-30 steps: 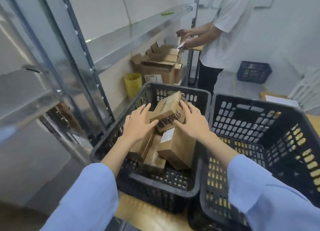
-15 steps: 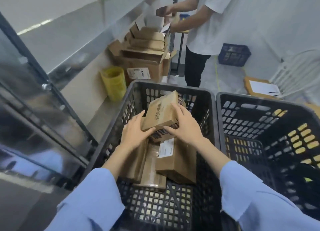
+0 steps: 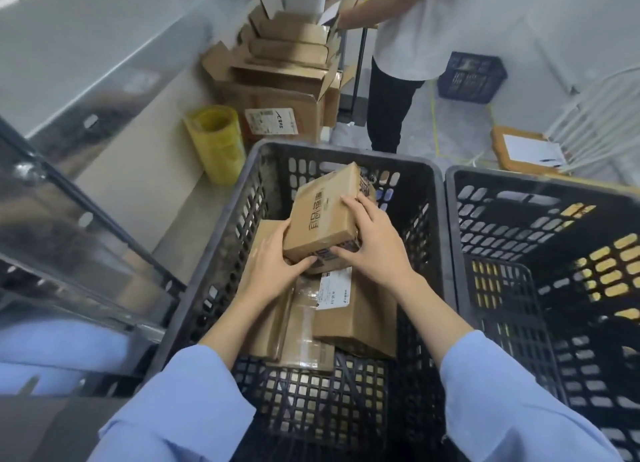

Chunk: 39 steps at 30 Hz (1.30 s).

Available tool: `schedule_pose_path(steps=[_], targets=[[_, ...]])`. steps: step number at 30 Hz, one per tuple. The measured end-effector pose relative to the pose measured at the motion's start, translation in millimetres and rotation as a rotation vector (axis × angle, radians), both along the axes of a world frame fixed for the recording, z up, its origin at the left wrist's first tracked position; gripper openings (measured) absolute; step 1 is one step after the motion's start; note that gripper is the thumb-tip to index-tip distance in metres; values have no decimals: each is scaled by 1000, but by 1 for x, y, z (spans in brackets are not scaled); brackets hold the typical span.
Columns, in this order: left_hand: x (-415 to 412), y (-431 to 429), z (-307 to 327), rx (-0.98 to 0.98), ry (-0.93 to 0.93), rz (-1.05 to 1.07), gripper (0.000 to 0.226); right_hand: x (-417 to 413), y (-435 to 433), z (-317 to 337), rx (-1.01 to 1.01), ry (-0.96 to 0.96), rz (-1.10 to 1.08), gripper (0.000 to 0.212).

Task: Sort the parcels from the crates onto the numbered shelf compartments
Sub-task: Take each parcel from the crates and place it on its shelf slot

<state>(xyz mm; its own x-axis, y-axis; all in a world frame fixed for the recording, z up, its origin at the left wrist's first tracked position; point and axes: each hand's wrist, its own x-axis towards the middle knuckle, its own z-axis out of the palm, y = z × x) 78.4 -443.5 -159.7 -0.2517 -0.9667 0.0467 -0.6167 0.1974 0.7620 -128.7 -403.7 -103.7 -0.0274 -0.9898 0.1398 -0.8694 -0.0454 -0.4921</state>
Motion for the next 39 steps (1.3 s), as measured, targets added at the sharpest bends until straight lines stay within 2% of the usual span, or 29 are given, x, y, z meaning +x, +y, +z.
schedule_pose_path(steps=[3,11,21,29,33,39], targets=[[-1,1,0,2,46,19,81,1,1,0,25,-18,-11,96],[-3,5,22,8,189,82,85,6,3,2,47,-216,-40,100],[-9,39,83,-99,113,171,96,-11,25,50,-35,-394,73,119],[-24,116,131,-137,142,216,101,-25,77,86,-54,-462,218,124],[-30,165,149,-176,118,308,106,-32,105,102,-39,-480,317,126],[-27,244,171,-254,170,414,92,-29,153,117,-21,-504,479,126]])
